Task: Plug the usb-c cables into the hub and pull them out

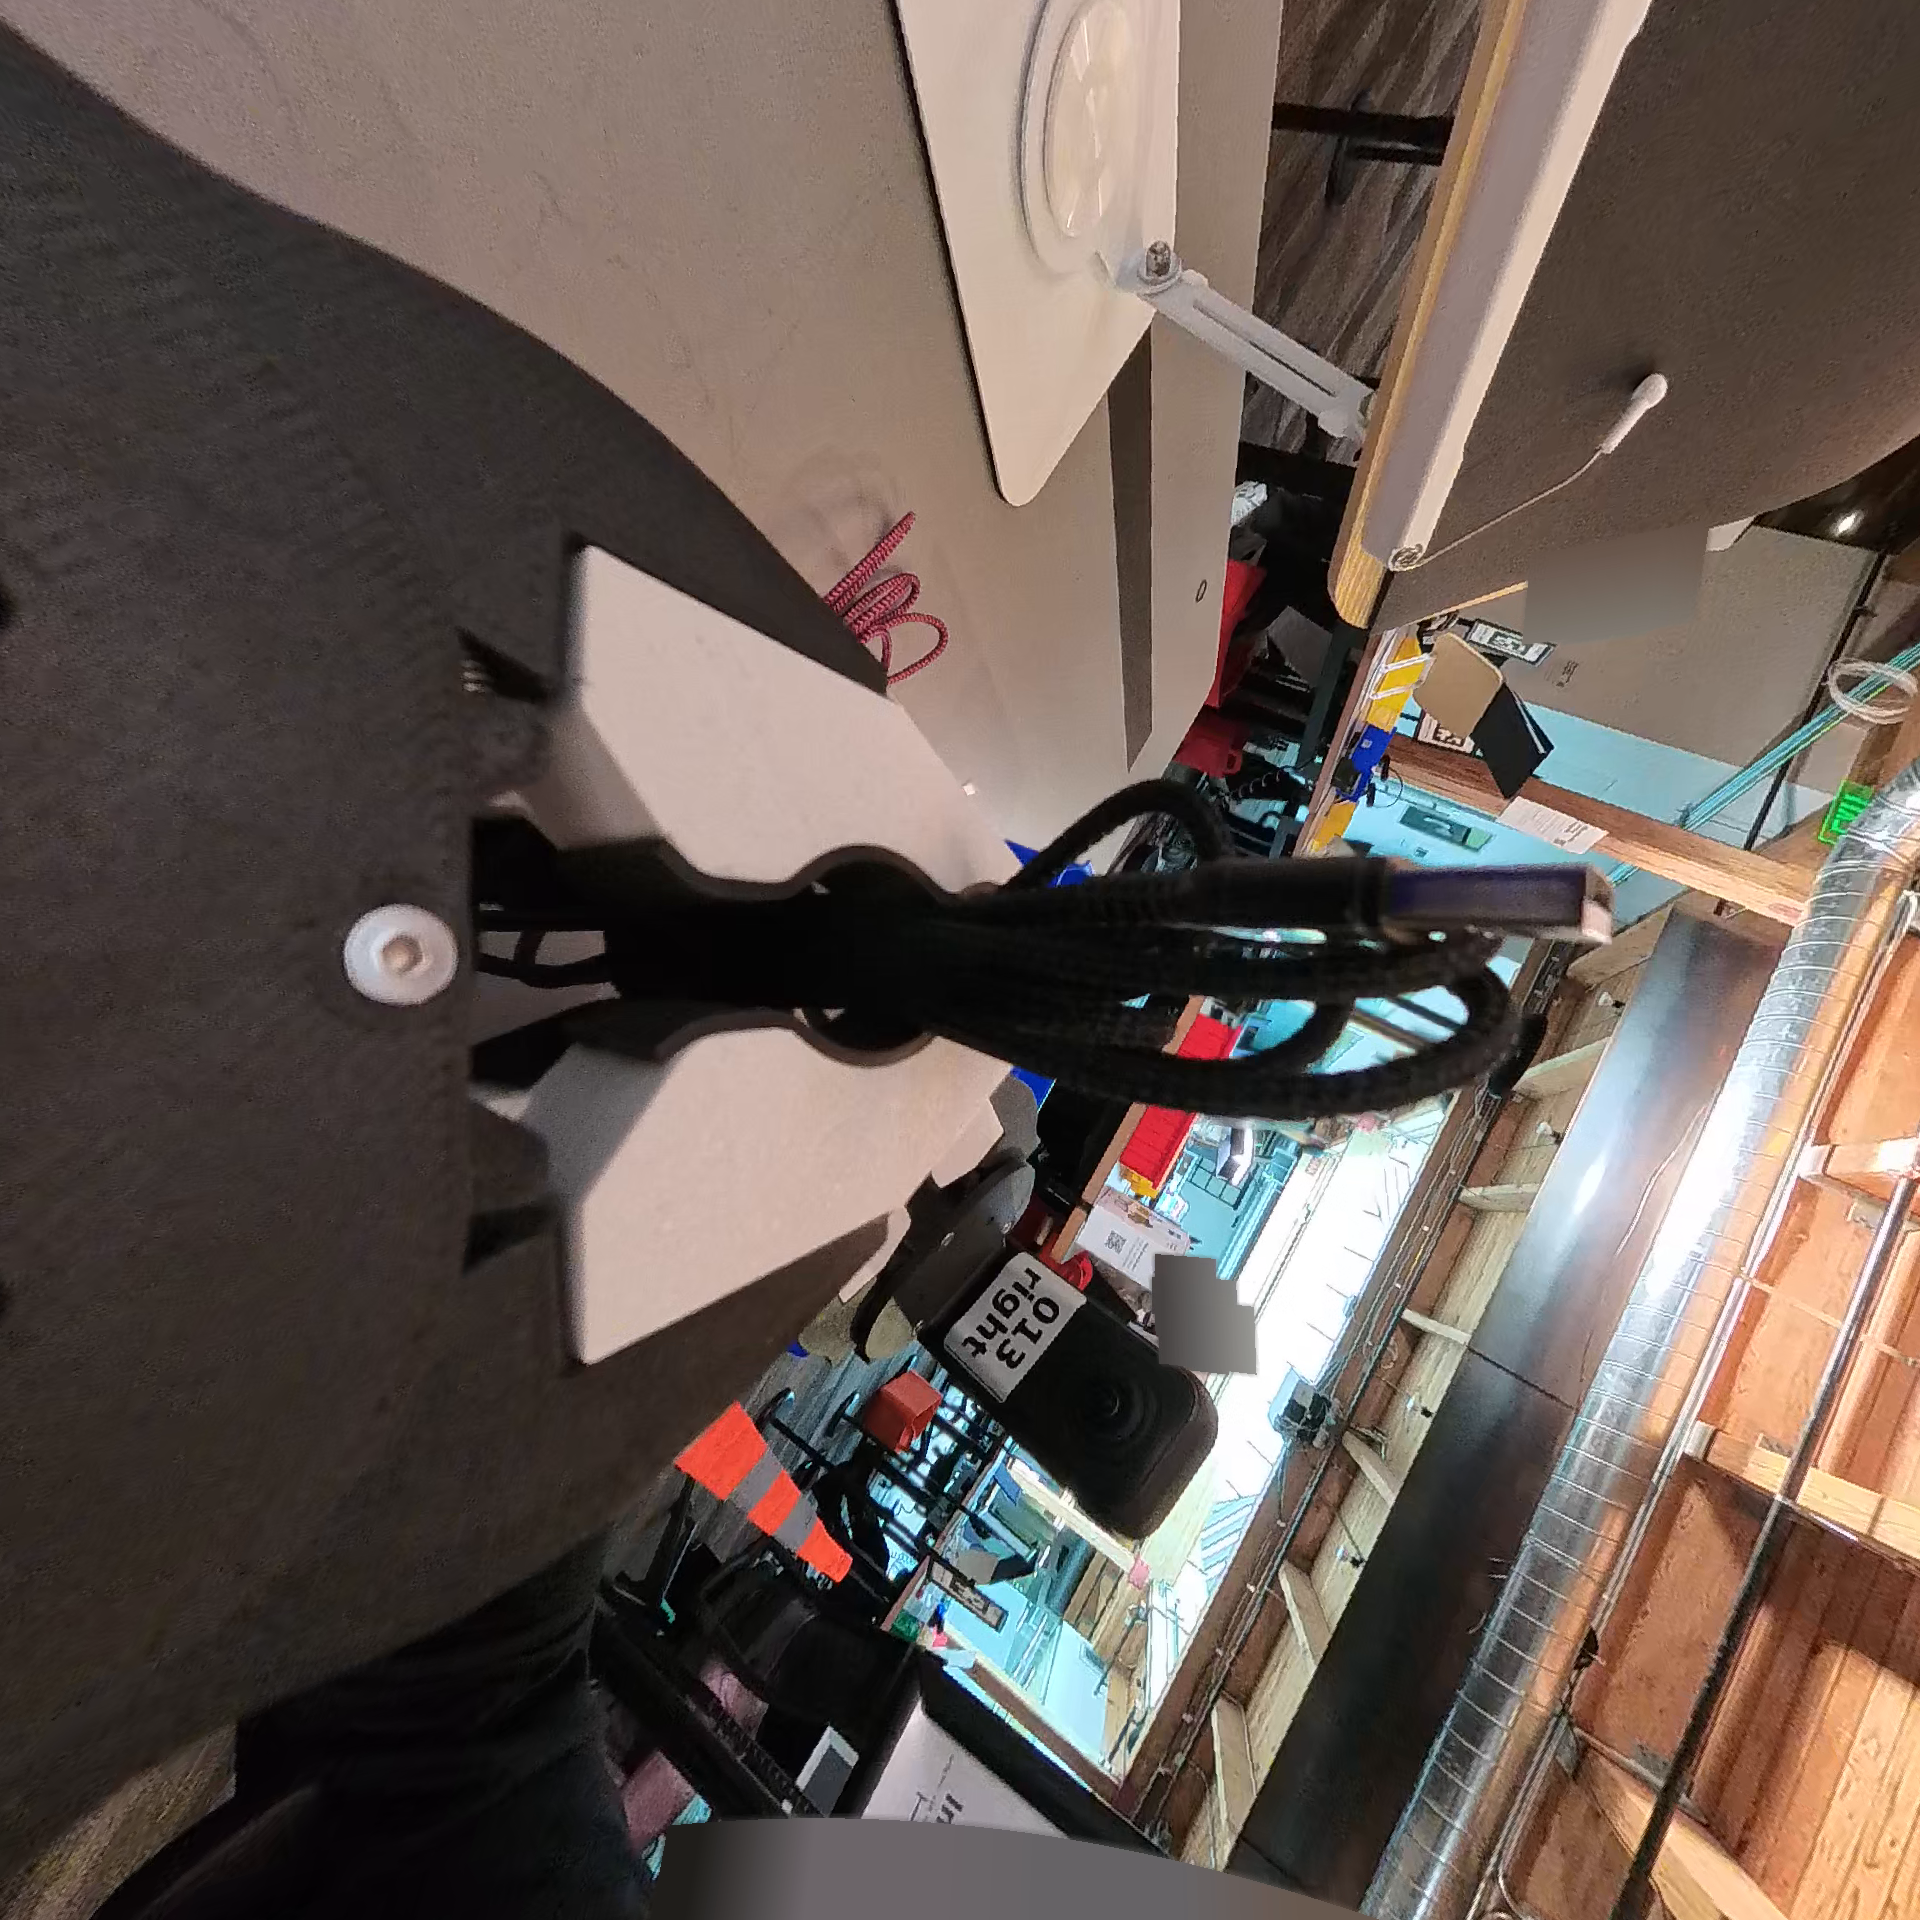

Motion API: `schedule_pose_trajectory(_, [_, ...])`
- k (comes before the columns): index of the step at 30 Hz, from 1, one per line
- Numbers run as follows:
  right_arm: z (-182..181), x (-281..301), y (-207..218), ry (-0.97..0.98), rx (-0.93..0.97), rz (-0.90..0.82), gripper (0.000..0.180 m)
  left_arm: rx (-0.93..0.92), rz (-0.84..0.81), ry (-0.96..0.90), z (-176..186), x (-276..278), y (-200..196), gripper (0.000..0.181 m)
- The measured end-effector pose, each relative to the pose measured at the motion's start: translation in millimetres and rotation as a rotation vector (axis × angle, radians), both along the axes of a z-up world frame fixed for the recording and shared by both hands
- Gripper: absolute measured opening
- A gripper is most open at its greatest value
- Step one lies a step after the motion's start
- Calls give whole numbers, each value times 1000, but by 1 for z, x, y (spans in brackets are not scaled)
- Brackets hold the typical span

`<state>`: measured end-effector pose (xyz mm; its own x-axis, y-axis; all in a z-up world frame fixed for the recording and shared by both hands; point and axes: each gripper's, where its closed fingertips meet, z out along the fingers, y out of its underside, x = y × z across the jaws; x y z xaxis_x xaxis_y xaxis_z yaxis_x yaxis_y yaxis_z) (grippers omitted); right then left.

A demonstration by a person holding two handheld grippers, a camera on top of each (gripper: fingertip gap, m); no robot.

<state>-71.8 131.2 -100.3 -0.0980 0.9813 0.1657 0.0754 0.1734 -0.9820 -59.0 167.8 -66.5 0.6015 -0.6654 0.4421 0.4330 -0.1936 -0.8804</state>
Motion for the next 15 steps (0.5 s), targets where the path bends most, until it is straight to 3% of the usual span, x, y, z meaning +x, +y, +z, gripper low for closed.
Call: schedule_pose_trajectory(15, [-2,-1,-16,-29,10,68,0,-32,45,-55,-2,-16,5,8])
